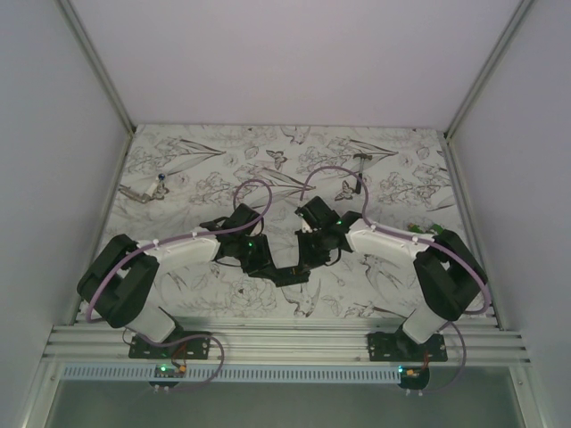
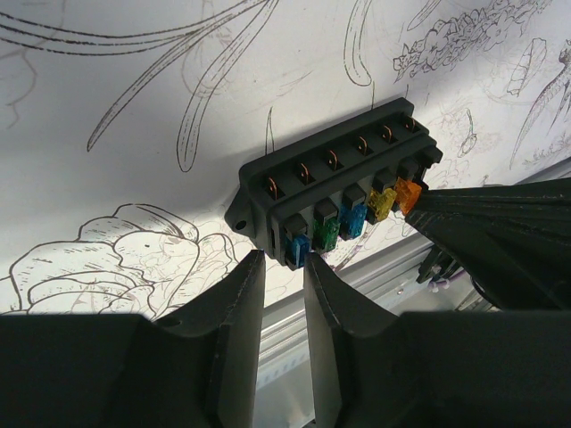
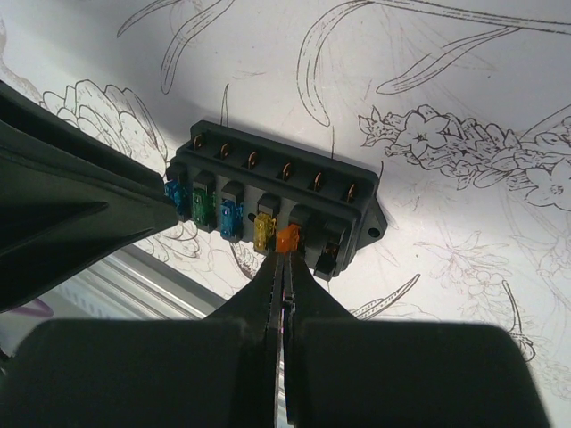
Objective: Snap on the fuse box
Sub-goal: Install the fuse at the fuse box base.
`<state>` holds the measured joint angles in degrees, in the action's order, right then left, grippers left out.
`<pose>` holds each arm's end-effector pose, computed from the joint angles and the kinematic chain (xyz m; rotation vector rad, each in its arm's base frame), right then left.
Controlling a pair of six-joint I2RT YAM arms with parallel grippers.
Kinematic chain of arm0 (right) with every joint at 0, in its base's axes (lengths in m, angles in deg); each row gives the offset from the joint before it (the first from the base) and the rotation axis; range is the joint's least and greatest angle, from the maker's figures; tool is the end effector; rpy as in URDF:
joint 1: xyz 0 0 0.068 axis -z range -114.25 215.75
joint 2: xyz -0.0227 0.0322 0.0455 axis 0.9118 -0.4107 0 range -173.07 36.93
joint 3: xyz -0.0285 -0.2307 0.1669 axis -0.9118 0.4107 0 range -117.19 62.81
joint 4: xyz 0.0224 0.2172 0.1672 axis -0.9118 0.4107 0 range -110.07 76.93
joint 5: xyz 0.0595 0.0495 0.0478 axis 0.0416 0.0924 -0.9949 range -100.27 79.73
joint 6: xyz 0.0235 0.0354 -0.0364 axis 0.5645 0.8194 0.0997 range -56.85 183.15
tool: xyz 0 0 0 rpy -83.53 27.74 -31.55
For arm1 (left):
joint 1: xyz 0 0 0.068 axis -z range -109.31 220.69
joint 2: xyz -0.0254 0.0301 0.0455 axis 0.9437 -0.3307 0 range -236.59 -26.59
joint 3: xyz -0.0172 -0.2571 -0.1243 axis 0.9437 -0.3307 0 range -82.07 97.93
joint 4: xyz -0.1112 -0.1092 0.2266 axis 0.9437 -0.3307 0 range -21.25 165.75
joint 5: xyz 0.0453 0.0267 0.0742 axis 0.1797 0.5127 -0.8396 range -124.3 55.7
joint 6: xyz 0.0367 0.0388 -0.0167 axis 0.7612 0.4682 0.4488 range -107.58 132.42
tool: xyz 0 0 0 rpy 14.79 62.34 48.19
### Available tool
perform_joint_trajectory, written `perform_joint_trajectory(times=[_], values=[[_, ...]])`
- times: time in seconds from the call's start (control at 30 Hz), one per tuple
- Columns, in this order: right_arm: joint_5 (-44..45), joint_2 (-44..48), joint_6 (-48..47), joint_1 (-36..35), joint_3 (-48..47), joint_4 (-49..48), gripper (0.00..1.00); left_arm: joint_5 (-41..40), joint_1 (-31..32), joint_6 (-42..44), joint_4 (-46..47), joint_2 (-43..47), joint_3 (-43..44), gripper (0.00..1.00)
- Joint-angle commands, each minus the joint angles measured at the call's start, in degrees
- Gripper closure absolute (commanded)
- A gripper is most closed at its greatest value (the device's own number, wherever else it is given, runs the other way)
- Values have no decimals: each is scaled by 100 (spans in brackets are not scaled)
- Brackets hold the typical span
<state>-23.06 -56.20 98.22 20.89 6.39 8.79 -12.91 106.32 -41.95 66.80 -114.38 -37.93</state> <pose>0.2245 0.2355 0.1822 -0.3161 2.8695 0.6493 0.2398 -0.1892 0.1679 -0.2745 2.7457 -1.0268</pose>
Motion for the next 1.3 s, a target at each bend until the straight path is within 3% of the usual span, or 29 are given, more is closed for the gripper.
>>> perform_joint_trajectory(times=[0.0,0.53,1.27], values=[[751,-412,-363,-66,141,782,100,-337,22,103,-450,-122,-211,73],[1167,-857,-399,-54,623,832,100,-340,5,32,-441,-185,-279,75],[2157,-2388,-340,-525,211,1237,100,-548,-126,-28,-444,20,-513,75]])
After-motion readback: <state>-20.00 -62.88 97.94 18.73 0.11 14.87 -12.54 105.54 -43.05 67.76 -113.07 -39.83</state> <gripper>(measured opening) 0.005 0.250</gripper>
